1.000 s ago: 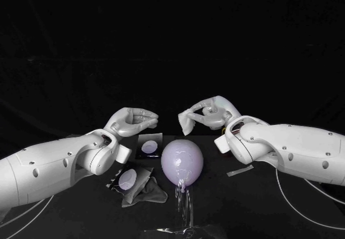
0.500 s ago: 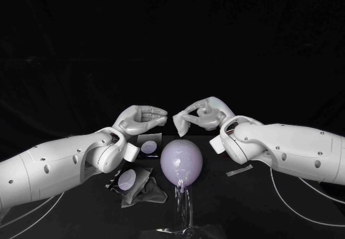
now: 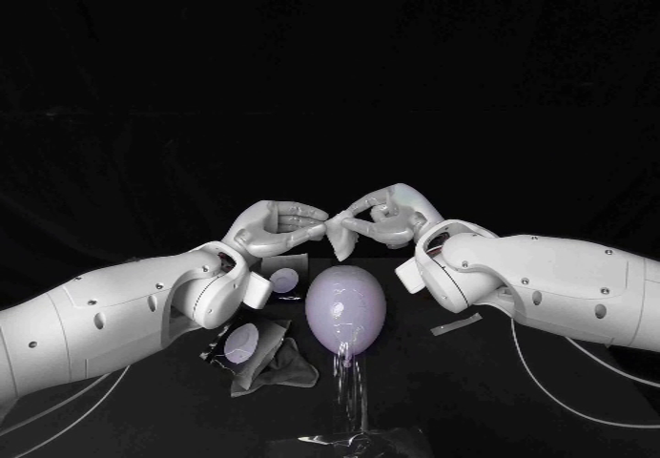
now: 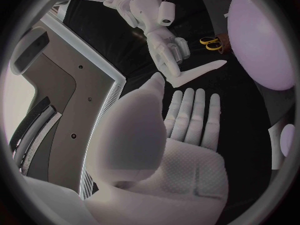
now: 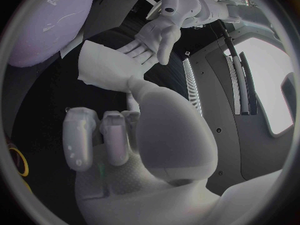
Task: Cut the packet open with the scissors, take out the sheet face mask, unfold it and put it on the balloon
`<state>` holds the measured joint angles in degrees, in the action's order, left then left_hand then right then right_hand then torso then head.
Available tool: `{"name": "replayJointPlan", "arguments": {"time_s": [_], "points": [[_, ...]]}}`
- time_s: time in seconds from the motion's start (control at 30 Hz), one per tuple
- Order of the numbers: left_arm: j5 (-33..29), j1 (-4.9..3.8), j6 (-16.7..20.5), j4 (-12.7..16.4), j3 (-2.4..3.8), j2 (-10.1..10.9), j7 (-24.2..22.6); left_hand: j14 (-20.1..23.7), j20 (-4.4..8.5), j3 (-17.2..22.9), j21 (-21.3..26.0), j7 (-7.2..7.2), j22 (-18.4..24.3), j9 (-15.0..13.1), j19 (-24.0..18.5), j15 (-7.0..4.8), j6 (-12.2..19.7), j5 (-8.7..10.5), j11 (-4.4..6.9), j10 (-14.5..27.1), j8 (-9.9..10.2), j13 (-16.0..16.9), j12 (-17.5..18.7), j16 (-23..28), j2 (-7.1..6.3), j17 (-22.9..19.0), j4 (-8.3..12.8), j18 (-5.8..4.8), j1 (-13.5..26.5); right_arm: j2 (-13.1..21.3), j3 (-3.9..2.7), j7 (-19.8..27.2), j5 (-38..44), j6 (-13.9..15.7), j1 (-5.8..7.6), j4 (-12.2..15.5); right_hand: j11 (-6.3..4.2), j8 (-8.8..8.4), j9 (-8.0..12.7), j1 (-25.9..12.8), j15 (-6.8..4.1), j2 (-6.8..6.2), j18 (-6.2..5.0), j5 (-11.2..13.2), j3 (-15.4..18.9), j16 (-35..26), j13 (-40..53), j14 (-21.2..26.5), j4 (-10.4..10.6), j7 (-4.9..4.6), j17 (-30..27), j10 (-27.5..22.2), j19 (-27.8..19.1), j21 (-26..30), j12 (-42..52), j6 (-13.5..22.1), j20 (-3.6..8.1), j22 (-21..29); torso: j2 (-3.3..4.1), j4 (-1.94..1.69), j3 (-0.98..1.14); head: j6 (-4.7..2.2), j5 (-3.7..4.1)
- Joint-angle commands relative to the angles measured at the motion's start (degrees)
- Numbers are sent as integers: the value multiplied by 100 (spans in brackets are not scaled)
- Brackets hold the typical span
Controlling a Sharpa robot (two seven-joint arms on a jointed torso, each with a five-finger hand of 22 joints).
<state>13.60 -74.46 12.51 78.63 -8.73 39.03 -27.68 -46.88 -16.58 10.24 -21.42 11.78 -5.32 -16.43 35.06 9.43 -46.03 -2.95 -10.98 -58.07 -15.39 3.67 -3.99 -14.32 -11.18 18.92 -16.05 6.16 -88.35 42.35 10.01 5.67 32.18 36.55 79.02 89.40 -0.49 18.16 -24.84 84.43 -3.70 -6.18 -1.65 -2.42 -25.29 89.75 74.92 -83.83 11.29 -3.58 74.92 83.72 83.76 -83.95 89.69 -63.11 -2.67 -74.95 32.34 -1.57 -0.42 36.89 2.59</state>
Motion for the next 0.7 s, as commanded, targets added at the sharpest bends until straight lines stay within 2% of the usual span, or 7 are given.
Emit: {"name": "replayJointPlan", "arguments": {"time_s": [0.03,0.43,0.63,0.7], "points": [[88,-4,-9,-57,10,-71,98,-42,3,-136,26,177,19,15,123,17,63,20,-12,69,40,5,8,59,1,-28,-8,-2,74,-7,-5,115,48,-66,5,39,-8,23,-8,-12,0,46,8,-39,2,25,1508,-617,-32,0,1508,628,236,33,31,-39,4,-1295,1,8,0,17,4],[402,-5,24,-99,10,-176,406,-177,4,-414,66,227,59,29,261,9,77,21,-33,95,55,12,-25,93,52,-61,-20,55,106,-54,-11,177,36,-41,25,37,-8,23,-8,-12,0,46,8,-39,2,25,1508,-617,-32,0,1508,628,236,33,31,-39,4,-1295,-4,-3,1,27,30],[473,-5,68,-110,10,-236,500,-279,5,-558,87,213,83,15,377,-15,-32,20,-8,16,3,22,-91,104,165,-77,-4,109,38,-93,-16,190,32,-45,37,32,-6,27,-11,-20,1,49,7,-39,-4,25,1508,-617,-40,-2,1508,628,234,37,31,-31,3,-1294,-3,-3,-4,15,29],[478,-4,99,-118,10,-255,514,-347,8,-554,83,177,86,-5,435,-42,-150,20,25,-74,-57,35,-146,90,252,-76,15,136,-40,-107,-17,190,32,-53,39,27,-6,27,-11,-20,1,49,7,-39,-4,25,1508,-617,-40,-2,1508,628,234,37,31,-31,3,-1294,-3,-6,-3,12,31]]}}
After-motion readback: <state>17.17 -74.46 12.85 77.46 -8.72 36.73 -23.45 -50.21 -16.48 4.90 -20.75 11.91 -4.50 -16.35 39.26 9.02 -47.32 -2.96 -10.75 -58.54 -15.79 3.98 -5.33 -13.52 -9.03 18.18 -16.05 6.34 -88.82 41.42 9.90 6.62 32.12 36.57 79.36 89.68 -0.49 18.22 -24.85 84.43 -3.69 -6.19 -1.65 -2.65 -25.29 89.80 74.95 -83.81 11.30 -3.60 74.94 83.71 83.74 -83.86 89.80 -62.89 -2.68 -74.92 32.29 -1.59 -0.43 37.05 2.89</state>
